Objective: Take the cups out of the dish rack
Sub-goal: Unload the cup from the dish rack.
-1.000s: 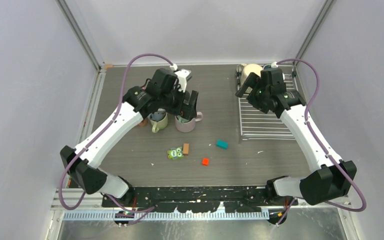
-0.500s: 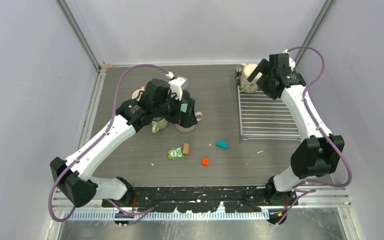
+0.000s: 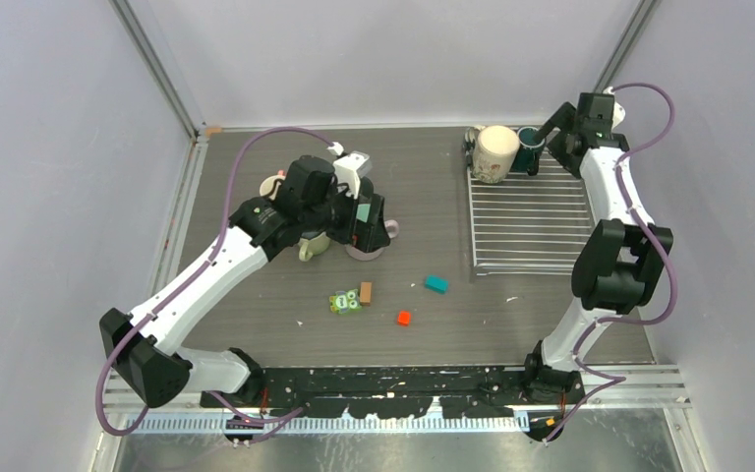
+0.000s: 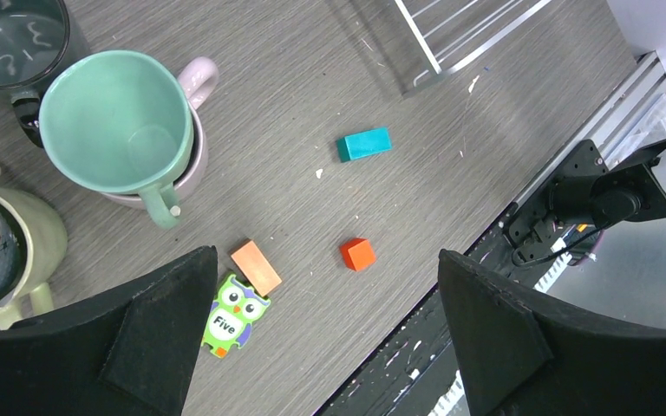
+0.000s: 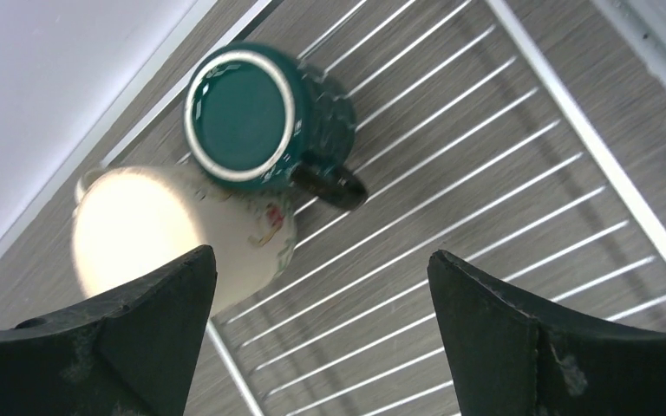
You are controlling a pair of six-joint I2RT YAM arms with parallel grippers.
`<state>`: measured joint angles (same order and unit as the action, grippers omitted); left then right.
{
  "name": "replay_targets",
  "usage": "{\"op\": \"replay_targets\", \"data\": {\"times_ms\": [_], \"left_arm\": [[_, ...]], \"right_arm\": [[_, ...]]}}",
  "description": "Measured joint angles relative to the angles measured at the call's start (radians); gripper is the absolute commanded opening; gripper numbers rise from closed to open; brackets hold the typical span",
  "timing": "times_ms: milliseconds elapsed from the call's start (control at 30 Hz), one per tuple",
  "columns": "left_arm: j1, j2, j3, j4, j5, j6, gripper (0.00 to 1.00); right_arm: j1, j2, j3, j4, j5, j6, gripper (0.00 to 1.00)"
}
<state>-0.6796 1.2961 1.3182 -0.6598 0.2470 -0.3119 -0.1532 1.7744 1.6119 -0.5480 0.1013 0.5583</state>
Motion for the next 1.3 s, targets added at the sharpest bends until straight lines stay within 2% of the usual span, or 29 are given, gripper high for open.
{"op": "replay_targets", "data": {"times_ms": [167, 433, 633, 967, 1300], "left_arm": [[0.000, 0.000, -0.006, 0.010, 0.007, 0.000, 1.00], [0.000, 0.002, -0.011, 0.017, 0.010, 0.000, 1.00], [0.000, 0.010, -0.014, 0.020, 0.016, 0.000, 1.00], [0.000, 0.016, -0.014, 0.020, 0.021, 0.000, 1.00], [0.000, 0.024, -0.016, 0.021, 0.026, 0.000, 1.00]], "right_arm": [[-0.059, 0.069, 0.000, 0.087, -0.072, -0.081, 0.89], [-0.064, 0.150, 0.000, 0.168, -0.160, -0.188, 0.73], [-0.062, 0.153, -0.006, 0.220, -0.188, -0.229, 0.53], [-0.062, 0.189, -0.021, 0.243, -0.218, -0.271, 0.53], [-0.056, 0.242, -0.019, 0.242, -0.234, -0.301, 0.47]]}}
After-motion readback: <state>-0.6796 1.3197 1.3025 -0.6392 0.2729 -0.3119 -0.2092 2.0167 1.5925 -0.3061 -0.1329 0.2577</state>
